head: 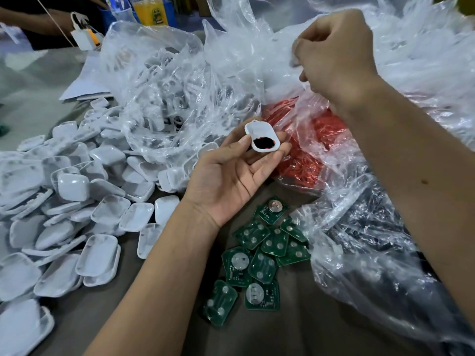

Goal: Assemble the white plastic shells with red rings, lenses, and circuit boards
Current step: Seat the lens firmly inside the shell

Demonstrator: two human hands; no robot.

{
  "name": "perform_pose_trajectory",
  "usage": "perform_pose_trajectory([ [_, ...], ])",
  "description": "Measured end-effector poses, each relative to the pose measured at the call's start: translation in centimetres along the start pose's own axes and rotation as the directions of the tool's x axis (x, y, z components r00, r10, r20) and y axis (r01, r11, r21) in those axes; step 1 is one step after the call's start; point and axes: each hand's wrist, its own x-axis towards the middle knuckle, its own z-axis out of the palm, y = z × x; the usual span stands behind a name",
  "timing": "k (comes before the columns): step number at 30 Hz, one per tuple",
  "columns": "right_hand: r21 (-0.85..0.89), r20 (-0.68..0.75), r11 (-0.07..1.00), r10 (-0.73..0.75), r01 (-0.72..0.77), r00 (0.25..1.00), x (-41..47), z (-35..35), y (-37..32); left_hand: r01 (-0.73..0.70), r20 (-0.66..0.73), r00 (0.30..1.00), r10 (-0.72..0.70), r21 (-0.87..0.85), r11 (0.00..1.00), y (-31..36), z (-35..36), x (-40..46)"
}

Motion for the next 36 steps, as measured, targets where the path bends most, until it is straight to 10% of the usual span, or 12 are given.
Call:
perform_pose_trajectory([
  [5,0.497,0.168,0.829,0.197,-0.256,0.966,-3.9,-1.3,0.8,-0.015,-0.014,1.0,0.015,-0.002,1.0,0.0,0.1,0.0],
  [23,0.113,0.228,0.981,0.128,-0.157,0.965,0.7,0.2,2.4,-0.015,-0.03,0.999,0.013,-0.042,0.999,0.1,0.4,-0.2],
  [36,0.665,0.37,0.688,0.033,-0.29,0.928,-10.5,-2.7,2.6,-0.023,-0.043,0.999,0.022,-0.013,1.0,0.0,0.6,-0.4],
])
